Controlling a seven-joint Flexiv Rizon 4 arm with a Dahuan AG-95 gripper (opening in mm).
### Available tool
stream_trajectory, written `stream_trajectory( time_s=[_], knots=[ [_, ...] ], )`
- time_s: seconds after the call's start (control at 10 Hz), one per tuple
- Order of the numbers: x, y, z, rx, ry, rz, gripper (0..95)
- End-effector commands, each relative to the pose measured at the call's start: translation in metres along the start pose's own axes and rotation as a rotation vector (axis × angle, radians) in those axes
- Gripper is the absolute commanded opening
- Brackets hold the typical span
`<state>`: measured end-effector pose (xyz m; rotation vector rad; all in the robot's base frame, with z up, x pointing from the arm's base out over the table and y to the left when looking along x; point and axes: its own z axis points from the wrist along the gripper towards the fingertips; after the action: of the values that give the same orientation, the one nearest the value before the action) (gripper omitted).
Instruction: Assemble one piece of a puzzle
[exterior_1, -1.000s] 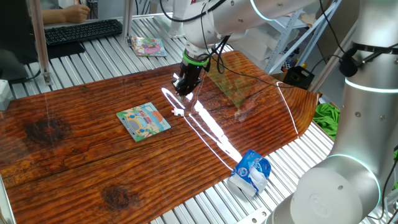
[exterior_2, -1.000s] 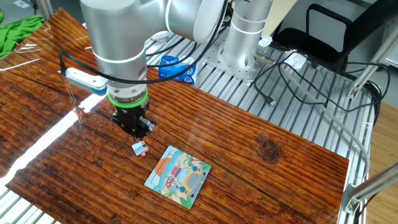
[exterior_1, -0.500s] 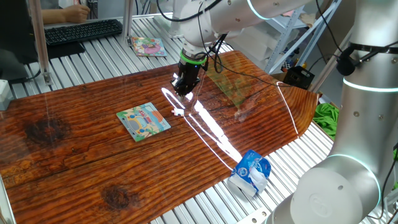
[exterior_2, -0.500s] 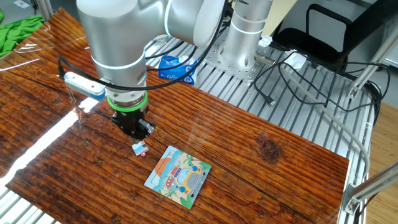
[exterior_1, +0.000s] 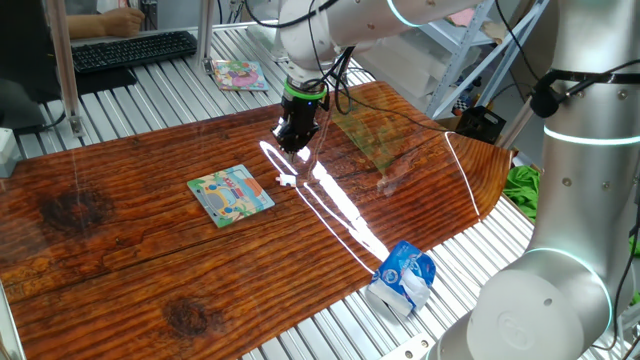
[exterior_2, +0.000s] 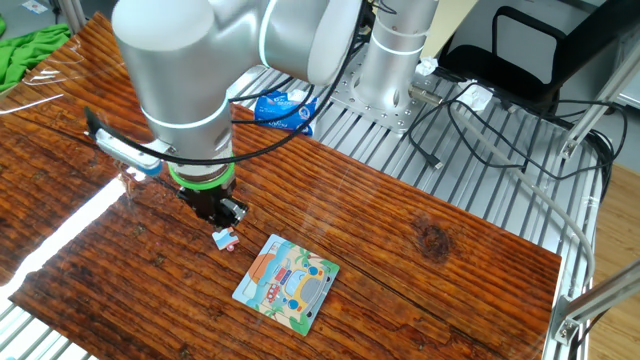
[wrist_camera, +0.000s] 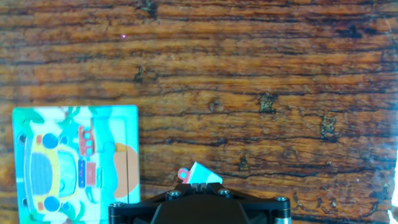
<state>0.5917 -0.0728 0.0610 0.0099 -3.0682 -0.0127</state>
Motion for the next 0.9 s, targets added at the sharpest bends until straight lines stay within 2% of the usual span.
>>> stream_trajectory(
  time_s=[0.1,0.5,0.9],
  knots=[
    [-0.001,0.0003,0.0004,-0.007,0.016,0.027,0.0],
    [-0.001,0.0003,0.0004,-0.022,0.068,0.053,0.0],
    [-0.001,0.0003,0.0004,-0.026,0.07,0.051,0.0]
  ],
)
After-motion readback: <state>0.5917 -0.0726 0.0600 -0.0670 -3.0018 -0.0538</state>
